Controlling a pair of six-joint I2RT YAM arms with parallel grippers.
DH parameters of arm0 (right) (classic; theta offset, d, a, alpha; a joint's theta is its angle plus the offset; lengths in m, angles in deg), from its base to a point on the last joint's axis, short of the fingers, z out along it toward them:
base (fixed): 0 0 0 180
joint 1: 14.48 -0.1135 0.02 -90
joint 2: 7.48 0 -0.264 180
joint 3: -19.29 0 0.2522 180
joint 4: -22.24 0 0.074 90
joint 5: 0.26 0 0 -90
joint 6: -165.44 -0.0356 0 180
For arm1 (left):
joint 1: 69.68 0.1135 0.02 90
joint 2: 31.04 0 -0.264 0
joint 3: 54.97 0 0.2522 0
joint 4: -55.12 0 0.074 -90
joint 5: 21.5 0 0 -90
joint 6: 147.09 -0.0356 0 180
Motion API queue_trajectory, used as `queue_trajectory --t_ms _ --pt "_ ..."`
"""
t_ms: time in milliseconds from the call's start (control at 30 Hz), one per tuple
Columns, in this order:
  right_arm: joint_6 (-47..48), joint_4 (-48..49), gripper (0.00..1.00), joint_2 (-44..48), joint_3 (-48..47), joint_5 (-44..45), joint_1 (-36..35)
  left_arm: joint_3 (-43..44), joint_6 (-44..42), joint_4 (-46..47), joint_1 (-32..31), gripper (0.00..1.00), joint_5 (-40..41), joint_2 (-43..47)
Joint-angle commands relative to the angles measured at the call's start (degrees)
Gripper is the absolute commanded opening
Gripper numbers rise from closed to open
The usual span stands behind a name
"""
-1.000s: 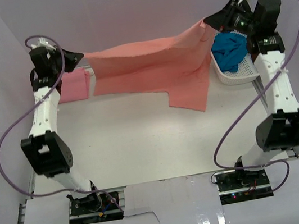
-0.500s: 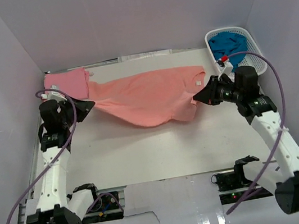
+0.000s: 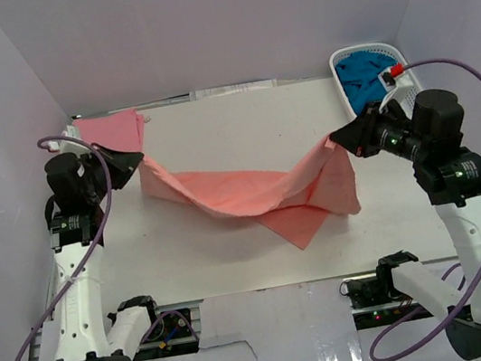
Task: Fold and stack the t-shirts
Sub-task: Flatten out the tshirt
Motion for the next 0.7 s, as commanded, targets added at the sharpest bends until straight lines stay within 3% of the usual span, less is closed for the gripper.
queue_trajectory --t_ms 0,333,667 --pt "2.29 3.33 0.08 2.23 -11.31 -0.69 -0.06 10.73 -1.72 1.33 0.06 0.00 3.51 4.20" --pt "5.37 18.00 0.08 11.46 -19.50 -4.56 -0.06 18.21 -1.98 5.02 0.06 0.00 8.17 13.95" --pt "6.07 21.09 0.08 12.00 -28.19 -2.36 -0.06 27.54 -5.41 0.28 0.06 0.00 16.70 16.07"
